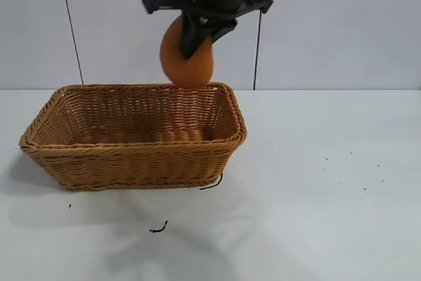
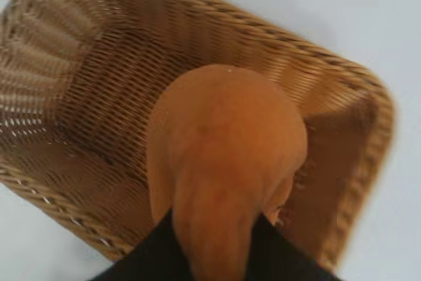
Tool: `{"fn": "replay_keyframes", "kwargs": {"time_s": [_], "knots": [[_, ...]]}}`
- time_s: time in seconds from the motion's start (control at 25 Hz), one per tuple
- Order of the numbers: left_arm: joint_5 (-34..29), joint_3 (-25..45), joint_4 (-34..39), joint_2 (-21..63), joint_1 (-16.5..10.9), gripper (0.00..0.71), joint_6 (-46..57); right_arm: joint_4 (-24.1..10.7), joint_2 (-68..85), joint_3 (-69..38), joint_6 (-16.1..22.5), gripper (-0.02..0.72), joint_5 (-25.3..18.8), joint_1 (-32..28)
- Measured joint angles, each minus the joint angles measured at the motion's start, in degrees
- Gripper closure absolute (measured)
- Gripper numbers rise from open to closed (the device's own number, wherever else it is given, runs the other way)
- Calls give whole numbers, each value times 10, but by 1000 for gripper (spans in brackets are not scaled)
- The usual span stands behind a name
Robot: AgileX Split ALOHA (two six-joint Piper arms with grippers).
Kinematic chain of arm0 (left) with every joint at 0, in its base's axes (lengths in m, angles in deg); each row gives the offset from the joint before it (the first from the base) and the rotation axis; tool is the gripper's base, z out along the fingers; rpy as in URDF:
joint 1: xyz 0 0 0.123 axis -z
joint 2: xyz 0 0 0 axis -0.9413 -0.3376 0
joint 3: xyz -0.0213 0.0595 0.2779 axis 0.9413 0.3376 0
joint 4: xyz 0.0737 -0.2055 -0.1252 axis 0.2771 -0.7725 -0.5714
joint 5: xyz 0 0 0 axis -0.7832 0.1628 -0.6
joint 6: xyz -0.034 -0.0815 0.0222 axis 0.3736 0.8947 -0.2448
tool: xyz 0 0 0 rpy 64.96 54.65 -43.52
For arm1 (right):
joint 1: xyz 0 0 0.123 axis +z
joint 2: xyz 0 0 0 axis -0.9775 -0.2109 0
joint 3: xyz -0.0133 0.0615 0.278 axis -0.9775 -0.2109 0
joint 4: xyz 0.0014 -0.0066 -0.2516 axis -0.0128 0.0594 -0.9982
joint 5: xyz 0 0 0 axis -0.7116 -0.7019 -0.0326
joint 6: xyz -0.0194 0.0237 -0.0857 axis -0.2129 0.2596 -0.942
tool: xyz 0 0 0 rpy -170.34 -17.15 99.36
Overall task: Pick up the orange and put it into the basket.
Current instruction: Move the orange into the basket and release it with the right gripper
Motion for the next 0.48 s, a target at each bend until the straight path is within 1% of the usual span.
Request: {"fn": "replay_keyframes", "kwargs": {"time_s": [0.08, 0.2, 0.28, 0.48], "knots": [[1, 0, 0, 0, 0, 71, 0, 4, -29, 0, 0, 636, 37, 10], [0, 0, 0, 0, 0, 71, 0, 14, -73, 0, 2, 636, 74, 11], [0, 0, 0, 0, 0, 71, 0, 16, -98, 0, 2, 636, 84, 11], [0, 0, 0, 0, 0, 71, 0, 20, -126, 0, 2, 633, 83, 11]]}}
